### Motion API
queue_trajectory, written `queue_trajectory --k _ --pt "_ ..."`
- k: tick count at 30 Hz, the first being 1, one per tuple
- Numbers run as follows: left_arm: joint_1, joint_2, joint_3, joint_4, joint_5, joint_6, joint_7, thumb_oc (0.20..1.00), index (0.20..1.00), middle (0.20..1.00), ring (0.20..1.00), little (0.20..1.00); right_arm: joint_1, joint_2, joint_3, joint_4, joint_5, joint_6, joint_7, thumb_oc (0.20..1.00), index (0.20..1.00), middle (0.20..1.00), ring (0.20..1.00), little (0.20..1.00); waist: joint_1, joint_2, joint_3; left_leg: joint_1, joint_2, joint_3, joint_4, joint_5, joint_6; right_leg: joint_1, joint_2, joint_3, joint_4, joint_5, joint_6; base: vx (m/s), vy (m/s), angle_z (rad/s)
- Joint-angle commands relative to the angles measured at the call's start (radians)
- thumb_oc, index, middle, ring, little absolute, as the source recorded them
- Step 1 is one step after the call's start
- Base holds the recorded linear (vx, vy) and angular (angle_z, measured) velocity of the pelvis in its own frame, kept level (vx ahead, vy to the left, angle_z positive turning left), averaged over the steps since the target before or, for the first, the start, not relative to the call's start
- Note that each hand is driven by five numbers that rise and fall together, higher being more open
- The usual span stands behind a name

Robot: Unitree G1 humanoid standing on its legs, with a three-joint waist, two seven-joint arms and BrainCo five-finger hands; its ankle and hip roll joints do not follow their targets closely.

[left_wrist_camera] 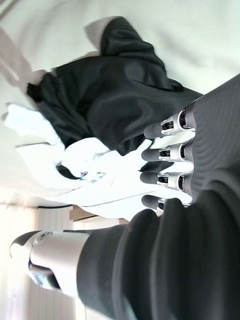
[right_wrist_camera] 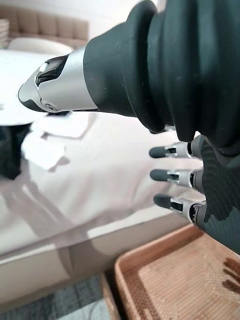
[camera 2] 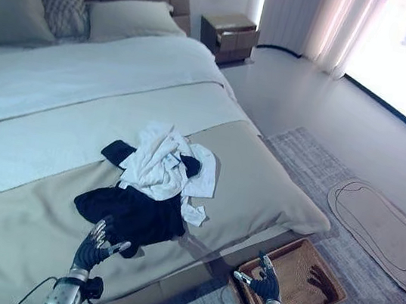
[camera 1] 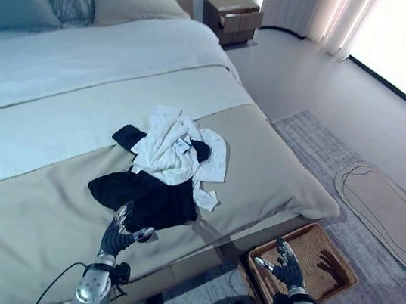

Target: Pick up clothes into the bucket

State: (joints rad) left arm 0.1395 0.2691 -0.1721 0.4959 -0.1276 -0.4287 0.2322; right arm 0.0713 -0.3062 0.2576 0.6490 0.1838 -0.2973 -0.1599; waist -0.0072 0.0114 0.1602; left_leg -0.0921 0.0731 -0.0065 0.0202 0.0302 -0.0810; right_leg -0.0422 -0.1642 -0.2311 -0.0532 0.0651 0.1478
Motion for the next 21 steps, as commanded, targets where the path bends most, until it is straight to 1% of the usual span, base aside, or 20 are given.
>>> queue_trajectory --k 1,6,12,13,14,17,21 --pt "-0.098 0.096 0.047 -0.029 0.074 -0.066 0.098 1.0 1.0 1.0 1.0 1.0 -0.094 0.008 0.036 -0.097 -0.025 -0.063 -0.01 1.0 1.0 1.0 1.0 1.0 0.015 -0.1 0.07 -0.115 -0.027 -0.018 0.159 -0.053 0.027 -0.056 -0.109 0.058 0.105 0.027 0.059 -0.1 0.04 0.07" --pt "-0.234 0.128 0.058 0.001 0.16 -0.046 0.238 1.0 1.0 1.0 1.0 1.0 -0.176 -0.011 0.061 -0.136 -0.022 -0.071 -0.032 1.0 1.0 1.0 1.0 1.0 0.005 -0.107 0.155 -0.252 -0.028 -0.01 0.278 -0.077 0.033 -0.206 -0.131 0.095 0.205 0.014 0.052 -0.16 0.079 0.04" --pt "-0.401 0.169 0.063 0.036 0.236 0.003 0.38 1.0 1.0 1.0 1.0 1.0 -0.259 -0.036 0.075 -0.168 -0.009 -0.077 -0.06 1.0 1.0 1.0 1.0 1.0 -0.015 -0.12 0.225 -0.445 -0.034 -0.009 0.426 -0.106 0.034 -0.405 -0.137 0.127 0.342 -0.008 0.044 -0.14 0.061 -0.05" --pt "-0.452 0.187 0.072 0.036 0.269 0.023 0.433 1.0 1.0 1.0 1.0 1.0 -0.274 -0.042 0.071 -0.179 -0.004 -0.082 -0.075 1.0 1.0 1.0 1.0 1.0 -0.024 -0.124 0.243 -0.501 -0.033 -0.014 0.454 -0.107 0.031 -0.46 -0.135 0.133 0.365 -0.009 0.042 -0.11 0.031 -0.02" --pt "-0.453 0.187 0.071 0.037 0.27 0.023 0.434 1.0 1.0 1.0 1.0 1.0 -0.275 -0.042 0.071 -0.179 -0.003 -0.082 -0.075 1.0 1.0 1.0 1.0 1.0 -0.024 -0.124 0.241 -0.506 -0.033 -0.014 0.457 -0.108 0.031 -0.466 -0.135 0.134 0.368 -0.01 0.042 -0.1 0.019 -0.06" --pt "-0.517 0.214 0.088 0.024 0.296 0.048 0.483 1.0 1.0 1.0 1.0 1.0 -0.282 -0.049 0.057 -0.194 0.006 -0.088 -0.09 1.0 1.0 1.0 1.0 1.0 -0.032 -0.128 0.263 -0.586 -0.027 -0.015 0.496 -0.115 0.027 -0.536 -0.129 0.136 0.392 -0.011 0.042 -0.07 0.003 -0.01" --pt "-0.606 0.286 0.122 -0.011 0.325 0.074 0.542 1.0 1.0 1.0 1.0 1.0 -0.276 -0.068 0.034 -0.225 0.01 -0.098 -0.103 1.0 1.0 1.0 1.0 1.0 -0.049 -0.139 0.289 -0.695 -0.023 -0.027 0.543 -0.116 0.027 -0.644 -0.126 0.144 0.42 -0.001 0.043 -0.08 0.009 0.03"
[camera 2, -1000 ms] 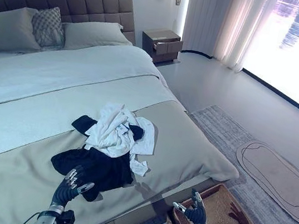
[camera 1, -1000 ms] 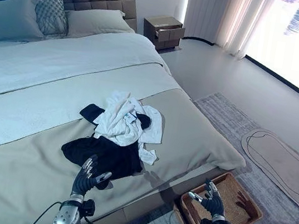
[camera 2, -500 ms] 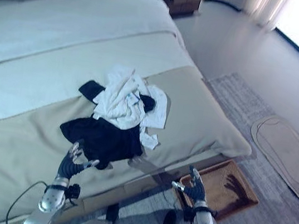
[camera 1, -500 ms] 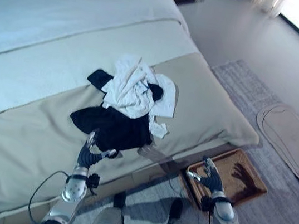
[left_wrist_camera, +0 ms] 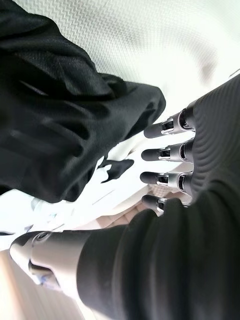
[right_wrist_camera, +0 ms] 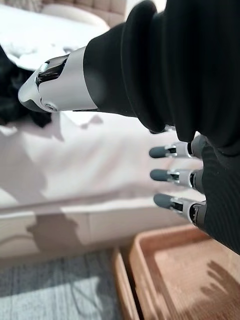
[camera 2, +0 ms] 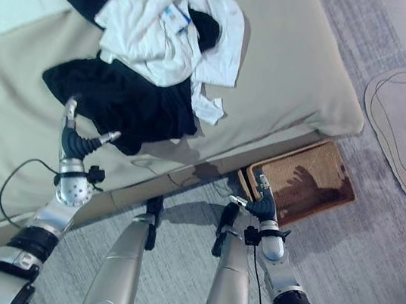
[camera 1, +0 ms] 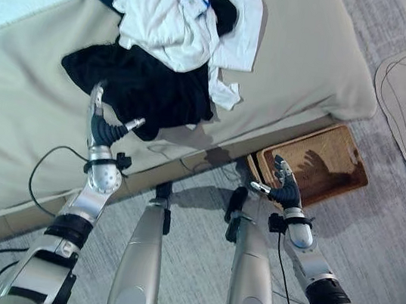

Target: Pick up clothes into the bucket

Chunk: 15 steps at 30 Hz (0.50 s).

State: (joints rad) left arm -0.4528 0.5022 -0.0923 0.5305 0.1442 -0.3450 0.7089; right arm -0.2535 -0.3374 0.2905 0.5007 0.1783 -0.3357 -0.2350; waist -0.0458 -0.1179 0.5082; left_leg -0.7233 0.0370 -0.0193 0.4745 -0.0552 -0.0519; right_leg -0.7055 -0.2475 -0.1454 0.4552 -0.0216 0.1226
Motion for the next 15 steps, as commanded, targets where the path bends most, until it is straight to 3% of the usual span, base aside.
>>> queue_trajectory --k 1,10,14,15 --pt "-0.041 0.072 0.046 -0.049 0.058 -0.004 0.075 1.0 1.0 1.0 1.0 1.0 0.053 -0.042 -0.002 -0.088 0.018 -0.063 -0.027 1.0 1.0 1.0 1.0 1.0 -0.015 -0.016 -0.052 -0.086 0.013 -0.015 0.097 -0.031 -0.002 0.001 -0.043 0.059 -0.086 0.089 0.069 -0.06 0.005 -0.01" --pt "-0.232 0.185 -0.011 0.067 0.091 0.053 0.094 1.0 1.0 1.0 1.0 1.0 0.087 -0.063 -0.019 -0.11 0.045 -0.081 -0.004 1.0 1.0 1.0 1.0 1.0 -0.059 -0.021 -0.071 -0.236 0.007 -0.029 0.165 -0.039 -0.001 -0.149 -0.05 0.07 -0.025 0.093 0.074 -0.04 0.023 0.02" --pt "-0.348 0.243 -0.081 0.198 0.094 0.073 0.082 1.0 1.0 1.0 1.0 1.0 0.104 -0.082 -0.022 -0.148 0.071 -0.1 0.028 1.0 1.0 1.0 1.0 1.0 -0.09 -0.019 -0.101 -0.326 0.008 -0.036 0.258 -0.068 0.007 -0.245 -0.038 0.096 0.049 0.079 0.072 -0.01 0.044 -0.06" --pt "-0.377 0.263 -0.102 0.231 0.095 0.078 0.074 1.0 1.0 1.0 1.0 1.0 0.114 -0.09 -0.019 -0.172 0.085 -0.108 0.042 1.0 1.0 1.0 1.0 1.0 -0.097 -0.014 -0.116 -0.342 0.015 -0.044 0.293 -0.112 0.002 -0.266 -0.026 0.107 0.086 0.038 0.077 0.06 0.015 -0.08"
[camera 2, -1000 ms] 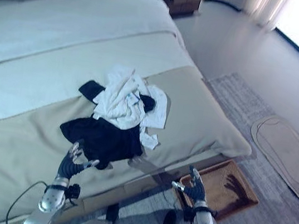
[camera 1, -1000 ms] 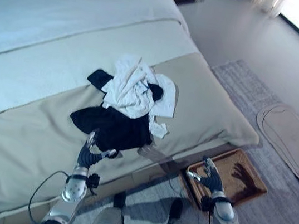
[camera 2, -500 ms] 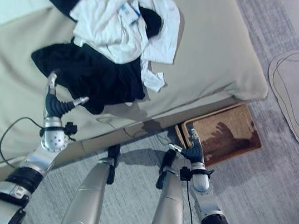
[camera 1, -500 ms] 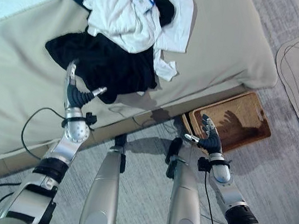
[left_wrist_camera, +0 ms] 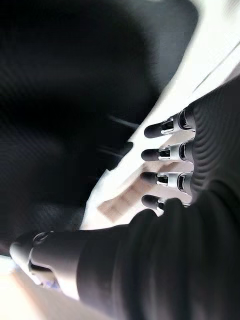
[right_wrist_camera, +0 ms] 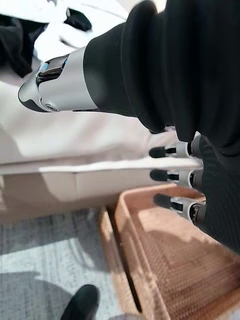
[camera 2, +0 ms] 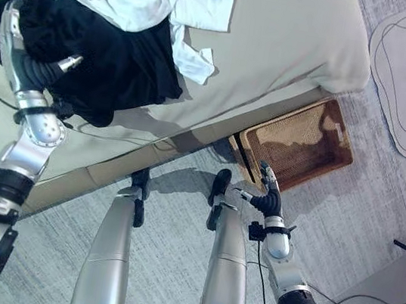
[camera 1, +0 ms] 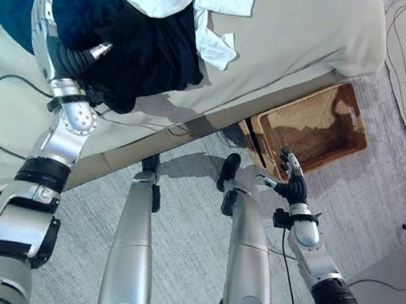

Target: Pick up clothes into the bucket

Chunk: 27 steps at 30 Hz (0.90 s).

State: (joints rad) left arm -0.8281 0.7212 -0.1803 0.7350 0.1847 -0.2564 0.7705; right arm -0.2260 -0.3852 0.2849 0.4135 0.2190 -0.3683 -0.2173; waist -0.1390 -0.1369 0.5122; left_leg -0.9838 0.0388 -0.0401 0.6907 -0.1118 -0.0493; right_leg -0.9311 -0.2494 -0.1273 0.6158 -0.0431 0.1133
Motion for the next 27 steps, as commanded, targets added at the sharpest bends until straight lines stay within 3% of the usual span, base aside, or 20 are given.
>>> queue_trajectory --k 1,2,3,9,19,20,21,23,24,27 --pt "-0.011 0.051 -0.022 0.036 0.057 -0.009 0.014 1.0 1.0 1.0 1.0 1.0 0.09 -0.042 -0.013 -0.087 0.051 -0.078 0.03 1.0 1.0 1.0 1.0 1.0 -0.006 0.006 -0.125 -0.095 0.016 -0.022 0.087 -0.057 0.0 -0.054 -0.023 0.092 -0.065 0.057 0.085 -0.01 0.031 -0.08" --pt "-0.014 0.051 -0.024 0.037 0.057 -0.01 0.015 1.0 1.0 1.0 1.0 1.0 0.089 -0.042 -0.015 -0.087 0.052 -0.079 0.03 1.0 1.0 1.0 1.0 1.0 -0.009 0.003 -0.122 -0.11 0.01 -0.018 0.081 -0.023 0.005 -0.065 -0.029 0.092 -0.078 0.088 0.079 -0.01 0.017 -0.14" --pt "-0.023 0.06 -0.037 0.045 0.06 -0.011 0.011 1.0 1.0 1.0 1.0 1.0 0.091 -0.048 -0.014 -0.093 0.058 -0.081 0.033 1.0 1.0 1.0 1.0 1.0 -0.009 0.007 -0.131 -0.109 0.018 -0.022 0.096 -0.059 0.0 -0.07 -0.021 0.096 -0.058 0.057 0.085 -0.01 0.005 -0.14" --pt "-0.108 0.074 -0.136 0.16 0.065 -0.006 -0.05 1.0 1.0 1.0 1.0 1.0 0.058 -0.059 -0.002 -0.087 0.071 -0.087 0.031 1.0 1.0 1.0 1.0 1.0 -0.024 0.01 -0.136 -0.156 0.033 -0.017 0.095 -0.047 -0.002 -0.116 -0.015 0.102 -0.07 0.074 0.089 -0.01 0.006 -0.1" --pt "-0.202 -0.023 -0.201 0.38 -0.003 0.06 -0.258 1.0 1.0 1.0 1.0 1.0 0.037 -0.07 -0.014 -0.084 0.066 -0.066 0.051 1.0 1.0 1.0 1.0 1.0 -0.051 0.026 -0.159 -0.183 0.03 -0.001 0.083 -0.036 0.005 -0.161 -0.014 0.113 -0.072 0.084 0.091 0.0 0.006 -0.03" --pt "-0.213 -0.033 -0.193 0.425 -0.031 0.08 -0.304 0.627 0.627 0.627 0.627 0.627 0.036 -0.065 -0.011 -0.082 0.071 -0.059 0.065 1.0 1.0 1.0 1.0 1.0 -0.055 0.029 -0.166 -0.186 0.029 -0.001 0.08 -0.034 0.006 -0.163 -0.013 0.115 -0.074 0.086 0.091 0.0 0.003 -0.03" --pt "-0.213 -0.033 -0.193 0.426 -0.031 0.08 -0.304 0.57 0.57 0.57 0.57 0.57 0.036 -0.065 -0.011 -0.082 0.071 -0.059 0.065 1.0 1.0 1.0 1.0 1.0 -0.055 0.029 -0.166 -0.187 0.029 -0.001 0.08 -0.034 0.006 -0.163 -0.014 0.115 -0.074 0.086 0.091 0.0 0.0 0.0" --pt "-0.218 -0.045 -0.185 0.449 -0.052 0.087 -0.335 0.555 0.555 0.555 0.555 0.555 0.038 -0.06 -0.008 -0.082 0.072 -0.054 0.07 1.0 1.0 1.0 1.0 1.0 -0.058 0.031 -0.171 -0.189 0.03 0.0 0.08 -0.033 0.007 -0.165 -0.014 0.114 -0.073 0.086 0.091 0.0 0.0 0.0" --pt "-0.217 -0.056 -0.183 0.459 -0.046 0.095 -0.346 0.2 0.2 0.2 0.2 0.2 0.045 -0.054 -0.007 -0.086 0.071 -0.052 0.08 1.0 1.0 1.0 1.0 1.0 -0.058 0.032 -0.178 -0.189 0.03 0.0 0.079 -0.032 0.006 -0.164 -0.015 0.113 -0.075 0.085 0.091 0.0 0.0 0.0" --pt "-0.202 -0.073 -0.169 0.466 -0.055 0.098 -0.357 0.2 0.2 0.2 0.2 0.2 0.047 -0.05 -0.008 -0.087 0.073 -0.05 0.089 1.0 1.0 1.0 1.0 1.0 -0.056 0.033 -0.188 -0.182 0.029 -0.007 0.065 -0.029 0.005 -0.159 -0.02 0.107 -0.082 0.085 0.09 0.0 0.0 0.0"
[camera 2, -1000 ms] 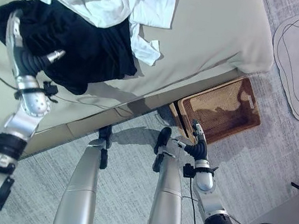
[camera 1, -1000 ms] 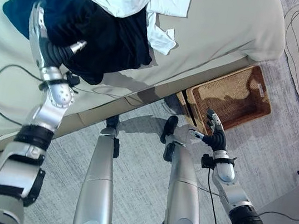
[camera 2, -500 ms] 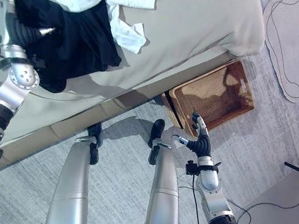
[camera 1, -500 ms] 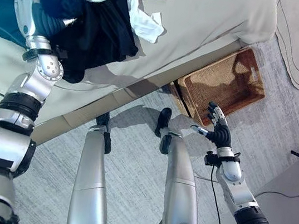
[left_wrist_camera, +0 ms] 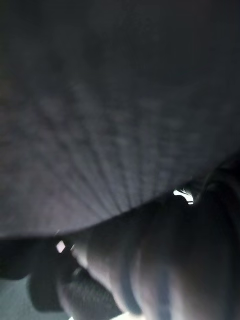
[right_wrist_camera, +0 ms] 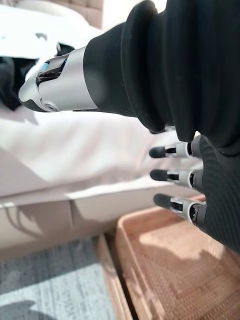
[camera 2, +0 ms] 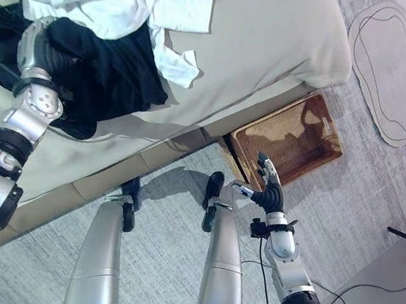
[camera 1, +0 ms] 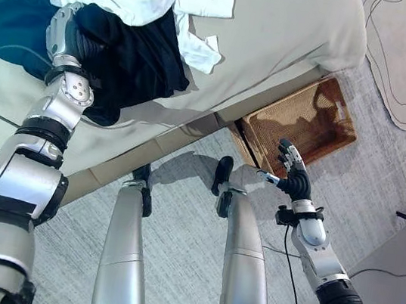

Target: Pick up clothes into the bucket

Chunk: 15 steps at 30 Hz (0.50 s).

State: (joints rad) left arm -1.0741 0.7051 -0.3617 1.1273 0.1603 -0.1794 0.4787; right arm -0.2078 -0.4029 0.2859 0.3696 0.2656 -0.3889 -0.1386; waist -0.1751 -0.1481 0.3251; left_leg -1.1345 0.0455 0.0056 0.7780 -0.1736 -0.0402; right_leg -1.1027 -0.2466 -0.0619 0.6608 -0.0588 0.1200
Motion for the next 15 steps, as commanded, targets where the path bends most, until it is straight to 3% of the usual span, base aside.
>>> queue_trajectory --k 1,3,4,5,6,7,8,9,15 --pt "0.044 -0.057 0.012 0.074 -0.03 0.021 -0.065 0.2 0.2 0.2 0.2 0.2 0.029 -0.032 -0.009 -0.043 0.027 -0.03 0.01 1.0 1.0 1.0 1.0 1.0 -0.02 0.045 -0.001 -0.032 0.023 -0.052 -0.023 0.033 -0.004 0.013 -0.023 0.041 -0.127 0.1 0.084 0.0 0.0 0.0" --pt "0.055 -0.068 0.018 0.072 -0.031 0.021 -0.067 0.2 0.2 0.2 0.2 0.2 0.029 -0.03 -0.009 -0.041 0.026 -0.03 0.013 1.0 1.0 1.0 1.0 1.0 -0.017 0.046 -0.006 -0.026 0.023 -0.055 -0.029 0.036 -0.005 0.019 -0.024 0.039 -0.131 0.1 0.082 -0.04 0.0 0.01" --pt "0.06 -0.069 0.021 0.068 -0.03 0.018 -0.066 0.2 0.2 0.2 0.2 0.2 0.028 -0.027 -0.011 -0.041 0.027 -0.03 0.013 1.0 1.0 1.0 1.0 1.0 -0.022 0.044 -0.006 -0.035 0.014 -0.051 -0.047 0.076 0.001 0.015 -0.032 0.035 -0.152 0.134 0.076 0.0 -0.016 0.03" --pt "0.069 -0.07 0.025 0.067 -0.034 0.017 -0.067 0.2 0.2 0.2 0.2 0.2 0.025 -0.026 -0.009 -0.036 0.028 -0.03 0.014 1.0 1.0 1.0 1.0 1.0 -0.014 0.047 -0.011 -0.016 0.022 -0.055 -0.045 0.042 -0.005 0.029 -0.027 0.033 -0.139 0.102 0.082 -0.08 -0.002 0.09" --pt "0.085 -0.073 0.033 0.058 -0.041 0.012 -0.07 0.2 0.2 0.2 0.2 0.2 0.023 -0.022 -0.011 -0.029 0.028 -0.029 0.015 1.0 1.0 1.0 1.0 1.0 -0.014 0.045 -0.008 -0.009 0.013 -0.049 -0.069 0.08 0.001 0.035 -0.035 0.028 -0.16 0.136 0.077 0.0 -0.02 0.09" --pt "0.094 -0.077 0.036 0.056 -0.044 0.007 -0.072 0.2 0.2 0.2 0.2 0.2 0.021 -0.02 -0.009 -0.024 0.027 -0.029 0.015 1.0 1.0 1.0 1.0 1.0 -0.012 0.044 -0.009 0.003 0.013 -0.049 -0.078 0.082 0.0 0.046 -0.036 0.025 -0.168 0.137 0.077 0.0 -0.015 0.09" --pt "0.096 -0.078 0.036 0.057 -0.044 0.007 -0.072 0.2 0.2 0.2 0.2 0.2 0.022 -0.02 -0.007 -0.023 0.027 -0.028 0.015 1.0 1.0 1.0 1.0 1.0 -0.008 0.047 -0.012 0.016 0.02 -0.053 -0.069 0.047 -0.006 0.055 -0.029 0.025 -0.153 0.105 0.084 0.0 -0.009 0.06" --pt "0.117 -0.087 0.046 0.045 -0.054 -0.004 -0.071 0.2 0.2 0.2 0.2 0.2 0.015 -0.016 -0.008 -0.013 0.027 -0.027 0.014 1.0 1.0 1.0 1.0 1.0 -0.006 0.046 -0.008 0.028 0.009 -0.048 -0.098 0.09 0.0 0.07 -0.038 0.018 -0.18 0.141 0.078 -0.01 0.0 0.06" --pt "0.199 -0.121 0.074 -0.036 -0.081 -0.04 -0.069 0.2 0.2 0.2 0.2 0.2 -0.001 -0.007 -0.015 0.003 0.019 -0.026 0.001 1.0 1.0 1.0 1.0 1.0 0.017 0.049 -0.002 0.133 0.004 -0.048 -0.18 0.11 -0.005 0.176 -0.047 -0.004 -0.238 0.152 0.081 -0.01 -0.017 0.06"
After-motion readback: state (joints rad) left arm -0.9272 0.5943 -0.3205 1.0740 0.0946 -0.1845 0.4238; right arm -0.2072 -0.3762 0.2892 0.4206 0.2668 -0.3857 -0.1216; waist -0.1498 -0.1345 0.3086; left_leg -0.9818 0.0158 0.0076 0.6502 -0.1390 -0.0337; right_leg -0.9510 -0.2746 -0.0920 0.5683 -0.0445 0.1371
